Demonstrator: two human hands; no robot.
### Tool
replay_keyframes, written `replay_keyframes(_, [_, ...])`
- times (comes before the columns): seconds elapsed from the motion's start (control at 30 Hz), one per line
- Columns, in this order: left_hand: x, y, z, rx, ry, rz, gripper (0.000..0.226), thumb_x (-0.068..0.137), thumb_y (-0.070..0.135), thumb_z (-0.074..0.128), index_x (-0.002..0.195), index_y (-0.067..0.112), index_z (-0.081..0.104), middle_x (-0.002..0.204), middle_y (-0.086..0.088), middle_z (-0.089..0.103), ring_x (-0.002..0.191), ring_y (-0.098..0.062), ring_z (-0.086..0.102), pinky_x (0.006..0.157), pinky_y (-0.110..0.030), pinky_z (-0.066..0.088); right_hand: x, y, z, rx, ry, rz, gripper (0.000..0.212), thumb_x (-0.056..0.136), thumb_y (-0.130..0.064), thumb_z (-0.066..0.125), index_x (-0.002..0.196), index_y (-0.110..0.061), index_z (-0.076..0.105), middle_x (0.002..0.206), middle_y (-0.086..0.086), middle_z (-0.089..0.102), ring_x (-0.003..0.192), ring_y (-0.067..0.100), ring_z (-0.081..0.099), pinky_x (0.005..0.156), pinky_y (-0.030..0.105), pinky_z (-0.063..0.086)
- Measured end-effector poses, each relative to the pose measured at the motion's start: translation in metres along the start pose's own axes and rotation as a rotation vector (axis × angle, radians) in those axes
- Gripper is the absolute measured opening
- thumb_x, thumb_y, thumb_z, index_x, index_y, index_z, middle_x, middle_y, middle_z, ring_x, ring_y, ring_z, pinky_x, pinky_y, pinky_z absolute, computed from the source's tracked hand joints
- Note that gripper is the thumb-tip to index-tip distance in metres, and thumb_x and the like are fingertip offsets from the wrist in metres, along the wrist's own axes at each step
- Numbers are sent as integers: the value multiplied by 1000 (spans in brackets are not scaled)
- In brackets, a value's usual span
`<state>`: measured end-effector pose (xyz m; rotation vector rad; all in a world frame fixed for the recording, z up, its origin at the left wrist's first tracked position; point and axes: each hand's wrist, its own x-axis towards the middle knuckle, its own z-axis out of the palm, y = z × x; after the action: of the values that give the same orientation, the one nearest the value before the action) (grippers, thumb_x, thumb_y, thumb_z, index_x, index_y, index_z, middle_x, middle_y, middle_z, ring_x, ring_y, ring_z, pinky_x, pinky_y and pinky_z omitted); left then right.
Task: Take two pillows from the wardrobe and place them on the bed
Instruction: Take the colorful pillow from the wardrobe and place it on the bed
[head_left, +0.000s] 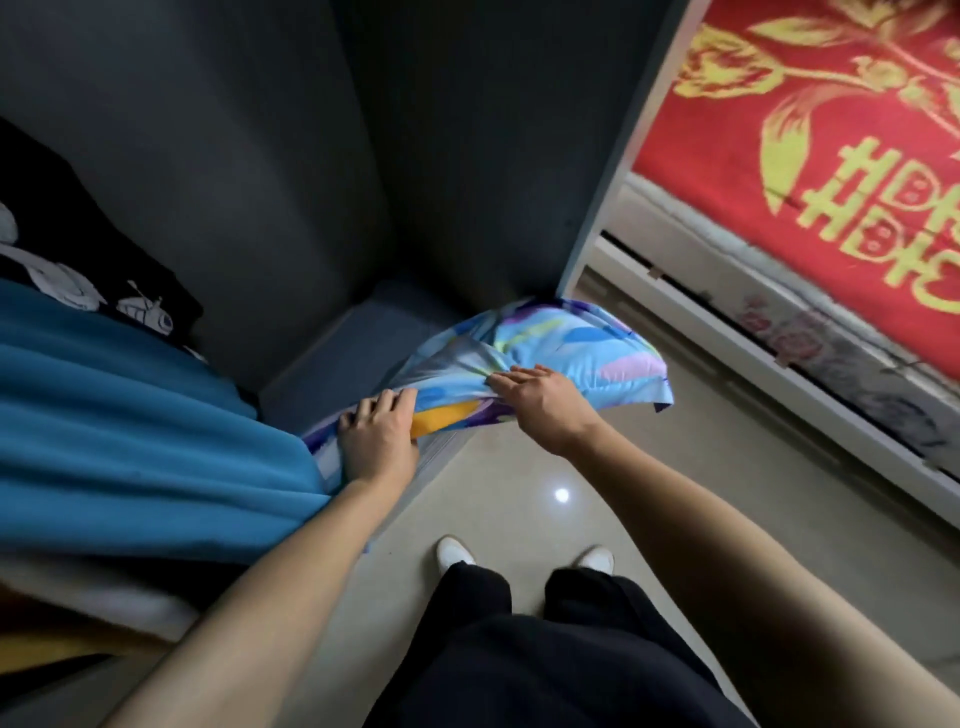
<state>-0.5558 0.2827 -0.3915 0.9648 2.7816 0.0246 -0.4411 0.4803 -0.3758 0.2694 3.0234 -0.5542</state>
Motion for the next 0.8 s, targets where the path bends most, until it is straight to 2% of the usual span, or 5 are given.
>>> replay_keyframes(0.3, [-51, 68, -36, 40, 45, -3, 53, 78, 18, 68, 127, 29, 49, 111, 2, 63, 106, -24, 61, 86, -38, 44, -62, 29, -48, -51, 1, -73, 26, 97, -18, 54, 121, -14, 61, 115, 8, 71, 103, 31, 66, 92, 39, 52])
replay_keyframes(0.53, [-103, 168, -39, 79, 80, -18, 53, 84, 14, 56, 135, 29, 48, 115, 0, 63, 107, -26, 61, 86, -39, 45, -151, 90, -76, -36, 29, -130, 31, 95, -14, 53, 125, -14, 62, 117, 9, 70, 106, 33, 65, 94, 40, 51])
replay_keyframes(0.67, [-120, 230, -39, 26, 110, -41, 51, 83, 13, 55, 131, 30, 53, 109, -2, 64, 101, -30, 63, 79, -37, 48, -190, 131, -97, -27, 76, -134, 33, 95, -15, 51, 127, -16, 61, 123, 6, 69, 111, 31, 63, 97, 40, 48])
replay_keyframes(0.8, [-116, 278, -49, -54, 173, -42, 52, 78, 12, 59, 126, 30, 58, 105, -1, 67, 94, -31, 66, 74, -38, 51, -217, 164, -125, -26, 145, -120, 34, 89, -19, 57, 122, -16, 64, 116, 7, 72, 106, 32, 65, 91, 39, 50])
